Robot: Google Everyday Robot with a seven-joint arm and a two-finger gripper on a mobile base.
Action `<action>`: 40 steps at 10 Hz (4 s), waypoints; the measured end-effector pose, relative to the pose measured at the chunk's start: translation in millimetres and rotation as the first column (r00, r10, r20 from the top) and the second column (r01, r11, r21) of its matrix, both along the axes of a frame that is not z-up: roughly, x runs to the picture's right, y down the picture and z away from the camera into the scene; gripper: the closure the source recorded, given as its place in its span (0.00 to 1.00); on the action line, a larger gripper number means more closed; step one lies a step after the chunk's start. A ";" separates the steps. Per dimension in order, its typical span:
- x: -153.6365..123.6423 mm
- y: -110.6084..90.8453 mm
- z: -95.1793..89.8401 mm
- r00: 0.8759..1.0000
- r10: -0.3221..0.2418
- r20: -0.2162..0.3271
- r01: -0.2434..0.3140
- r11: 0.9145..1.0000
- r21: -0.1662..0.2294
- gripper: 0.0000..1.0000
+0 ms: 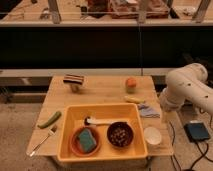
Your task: Place grapes in table surface
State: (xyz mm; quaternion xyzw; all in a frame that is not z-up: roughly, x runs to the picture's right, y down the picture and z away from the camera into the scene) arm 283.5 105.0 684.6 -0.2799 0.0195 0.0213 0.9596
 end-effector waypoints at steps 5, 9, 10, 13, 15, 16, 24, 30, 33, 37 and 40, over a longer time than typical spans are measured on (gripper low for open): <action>0.0 0.0 0.0 1.000 0.000 0.000 0.000 1.000 0.000 0.35; 0.0 0.0 0.0 1.000 0.000 0.000 0.000 1.000 0.000 0.35; 0.0 0.0 0.0 1.000 0.000 0.000 0.000 1.000 0.000 0.35; 0.0 0.0 0.0 1.000 0.000 0.000 0.000 1.000 0.000 0.35; 0.0 0.0 0.0 1.000 0.000 0.000 0.000 1.000 0.000 0.35; 0.0 0.0 0.0 1.000 0.000 0.000 0.000 1.000 0.000 0.35; 0.0 0.0 0.0 1.000 0.000 0.000 0.000 1.000 0.000 0.35; -49.2 -11.2 -8.1 0.989 -0.060 0.137 0.056 0.998 0.033 0.35; -121.9 -12.3 -20.6 0.958 -0.145 0.249 0.130 0.989 0.076 0.35; -217.4 11.6 -21.9 0.897 -0.261 0.357 0.240 0.965 0.104 0.35; -238.9 30.1 -11.0 0.882 -0.286 0.373 0.274 0.958 0.087 0.35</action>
